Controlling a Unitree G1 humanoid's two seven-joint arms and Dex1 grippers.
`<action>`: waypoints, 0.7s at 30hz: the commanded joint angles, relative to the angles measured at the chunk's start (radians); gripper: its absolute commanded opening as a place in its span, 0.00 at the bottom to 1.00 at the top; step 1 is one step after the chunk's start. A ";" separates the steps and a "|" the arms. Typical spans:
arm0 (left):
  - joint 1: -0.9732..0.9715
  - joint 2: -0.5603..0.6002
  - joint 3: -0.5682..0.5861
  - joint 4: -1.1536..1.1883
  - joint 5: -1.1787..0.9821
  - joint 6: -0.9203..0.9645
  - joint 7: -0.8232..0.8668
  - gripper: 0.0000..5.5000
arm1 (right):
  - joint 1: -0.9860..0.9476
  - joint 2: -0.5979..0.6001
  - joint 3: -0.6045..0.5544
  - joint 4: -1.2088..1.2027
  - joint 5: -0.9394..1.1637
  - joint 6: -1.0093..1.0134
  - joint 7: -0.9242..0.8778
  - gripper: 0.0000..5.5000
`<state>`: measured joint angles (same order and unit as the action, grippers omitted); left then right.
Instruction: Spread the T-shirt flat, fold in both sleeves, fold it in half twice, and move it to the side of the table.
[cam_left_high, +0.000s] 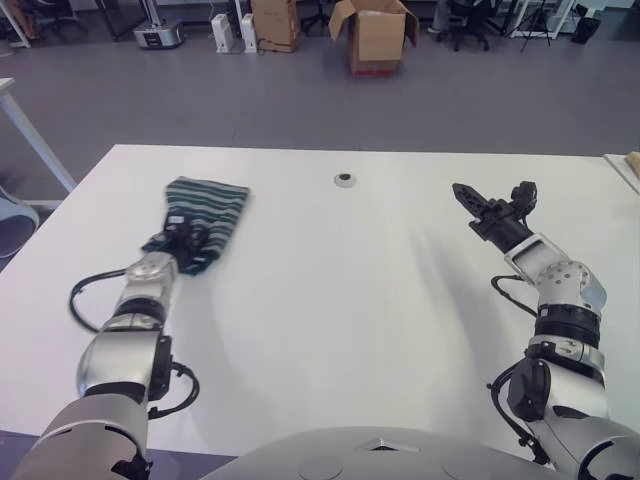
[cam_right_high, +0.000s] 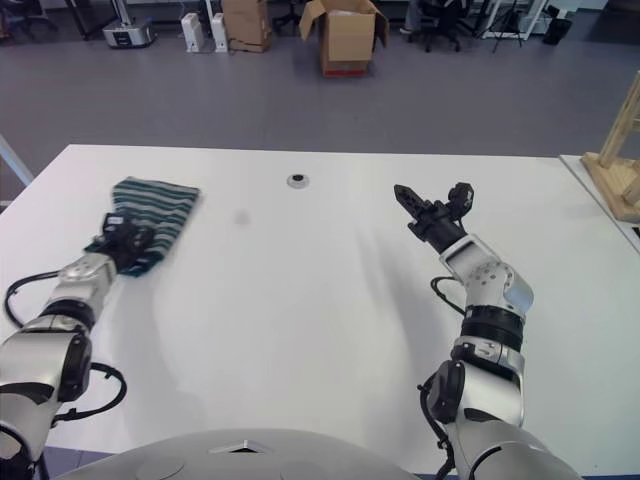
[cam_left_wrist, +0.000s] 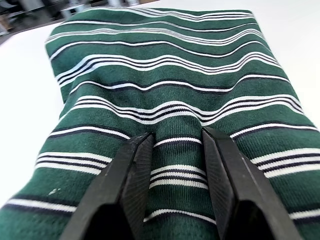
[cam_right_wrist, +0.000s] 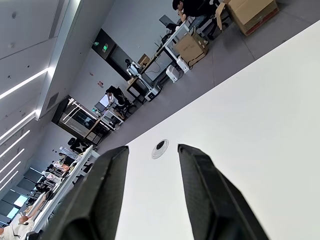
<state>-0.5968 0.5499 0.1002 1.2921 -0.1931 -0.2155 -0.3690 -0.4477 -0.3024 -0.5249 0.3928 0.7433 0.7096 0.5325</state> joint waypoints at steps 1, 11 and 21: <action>-0.006 -0.025 0.115 -0.001 -0.068 -0.055 -0.057 0.31 | 0.077 0.072 0.023 -0.143 0.003 -0.026 -0.067 0.33; 0.070 -0.473 0.129 -0.674 -0.271 0.160 0.027 0.31 | 0.225 0.237 0.244 -0.308 -0.306 -0.366 -0.281 0.33; 0.258 -0.562 0.097 -0.922 -0.198 0.286 0.209 0.31 | 0.211 0.253 0.301 -0.215 -0.439 -0.435 -0.415 0.33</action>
<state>-0.3544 -0.0046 0.1934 0.3883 -0.3915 0.0578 -0.1781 -0.2343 -0.0603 -0.2332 0.1699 0.3142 0.2832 0.1272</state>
